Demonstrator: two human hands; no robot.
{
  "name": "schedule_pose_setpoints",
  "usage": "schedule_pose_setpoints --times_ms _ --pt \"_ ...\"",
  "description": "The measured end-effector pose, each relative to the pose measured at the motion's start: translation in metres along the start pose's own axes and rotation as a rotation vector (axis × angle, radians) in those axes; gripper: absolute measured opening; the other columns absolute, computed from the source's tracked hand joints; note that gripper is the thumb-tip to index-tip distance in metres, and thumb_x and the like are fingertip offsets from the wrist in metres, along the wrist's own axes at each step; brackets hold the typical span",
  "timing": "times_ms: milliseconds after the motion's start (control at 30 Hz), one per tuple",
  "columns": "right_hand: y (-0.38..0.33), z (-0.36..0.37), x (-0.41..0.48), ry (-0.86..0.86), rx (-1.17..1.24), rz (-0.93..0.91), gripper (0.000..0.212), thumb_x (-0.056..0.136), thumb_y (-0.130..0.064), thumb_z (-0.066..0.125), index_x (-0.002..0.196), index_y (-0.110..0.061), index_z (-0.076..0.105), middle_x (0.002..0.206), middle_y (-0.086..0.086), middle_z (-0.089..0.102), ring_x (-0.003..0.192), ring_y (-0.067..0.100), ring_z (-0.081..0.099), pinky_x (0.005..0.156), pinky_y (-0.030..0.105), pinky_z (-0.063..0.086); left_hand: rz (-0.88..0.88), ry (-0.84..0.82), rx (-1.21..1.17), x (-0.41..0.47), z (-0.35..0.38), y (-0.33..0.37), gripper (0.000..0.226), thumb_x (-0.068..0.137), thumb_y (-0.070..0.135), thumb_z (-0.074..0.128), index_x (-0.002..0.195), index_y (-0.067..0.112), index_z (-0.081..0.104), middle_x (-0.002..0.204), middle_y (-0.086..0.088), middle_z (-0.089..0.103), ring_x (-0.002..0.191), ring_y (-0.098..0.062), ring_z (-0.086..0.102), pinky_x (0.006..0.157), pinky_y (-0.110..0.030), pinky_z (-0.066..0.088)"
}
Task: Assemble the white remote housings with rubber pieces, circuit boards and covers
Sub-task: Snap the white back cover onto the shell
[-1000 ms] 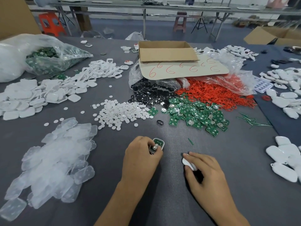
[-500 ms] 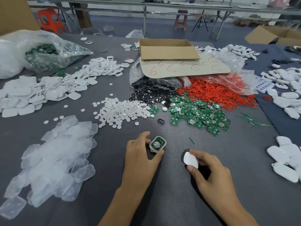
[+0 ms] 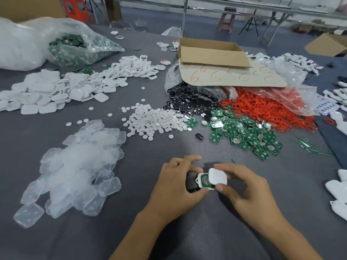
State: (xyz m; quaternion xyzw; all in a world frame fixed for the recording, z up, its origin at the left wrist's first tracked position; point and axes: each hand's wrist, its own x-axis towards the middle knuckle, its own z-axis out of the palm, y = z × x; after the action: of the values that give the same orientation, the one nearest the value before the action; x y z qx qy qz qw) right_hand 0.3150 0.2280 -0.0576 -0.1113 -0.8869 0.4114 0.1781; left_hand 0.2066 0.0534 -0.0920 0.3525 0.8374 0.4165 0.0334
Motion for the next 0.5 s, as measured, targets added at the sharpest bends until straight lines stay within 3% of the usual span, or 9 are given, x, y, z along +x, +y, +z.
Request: schedule_pose_setpoints --times_ms 100,233,367,433,500 --pt "-0.002 0.004 -0.008 -0.018 0.335 0.062 0.048 0.078 0.001 0.078 0.115 -0.03 0.071 0.114 -0.006 0.073 0.106 0.015 0.069 0.094 0.028 0.053 0.008 -0.008 -0.017 0.0 -0.002 0.0 0.07 0.067 0.059 0.081 0.129 0.05 0.051 0.116 0.032 0.059 0.122 -0.001 0.047 0.099 -0.017 0.033" --pt "-0.014 0.008 -0.018 -0.045 0.663 0.021 0.047 0.079 0.003 0.068 0.118 -0.025 0.069 0.115 0.01 0.071 0.107 0.024 0.07 0.088 0.024 0.055 0.0 0.048 -0.183 -0.004 -0.006 0.0 0.064 0.06 0.068 0.084 0.119 0.053 0.062 0.12 0.028 0.052 0.121 -0.008 0.053 0.098 -0.017 0.043" --pt "-0.017 0.008 -0.025 -0.035 0.619 -0.033 0.038 0.085 0.004 0.067 0.115 -0.019 0.07 0.114 0.009 0.072 0.103 0.024 0.071 0.086 0.024 0.055 0.013 0.022 -0.139 -0.005 -0.007 0.001 0.068 0.06 0.071 0.082 0.123 0.053 0.061 0.121 0.035 0.046 0.123 -0.003 0.048 0.101 -0.021 0.041" --pt "-0.011 0.007 -0.024 0.005 0.435 -0.055 0.036 0.086 -0.002 0.069 0.115 -0.023 0.07 0.115 0.003 0.072 0.103 0.022 0.071 0.089 0.028 0.055 0.044 -0.012 -0.051 -0.005 -0.005 0.003 0.076 0.061 0.069 0.081 0.131 0.05 0.056 0.123 0.045 0.041 0.124 0.003 0.04 0.103 -0.024 0.038" --pt "-0.003 0.003 -0.021 0.038 0.184 -0.08 0.038 0.083 -0.005 0.076 0.113 -0.026 0.07 0.114 -0.006 0.071 0.104 0.018 0.069 0.092 0.029 0.053 0.057 -0.047 0.017 -0.004 -0.004 0.004 0.079 0.065 0.064 0.08 0.136 0.048 0.05 0.121 0.042 0.05 0.125 0.001 0.039 0.105 -0.028 0.036"
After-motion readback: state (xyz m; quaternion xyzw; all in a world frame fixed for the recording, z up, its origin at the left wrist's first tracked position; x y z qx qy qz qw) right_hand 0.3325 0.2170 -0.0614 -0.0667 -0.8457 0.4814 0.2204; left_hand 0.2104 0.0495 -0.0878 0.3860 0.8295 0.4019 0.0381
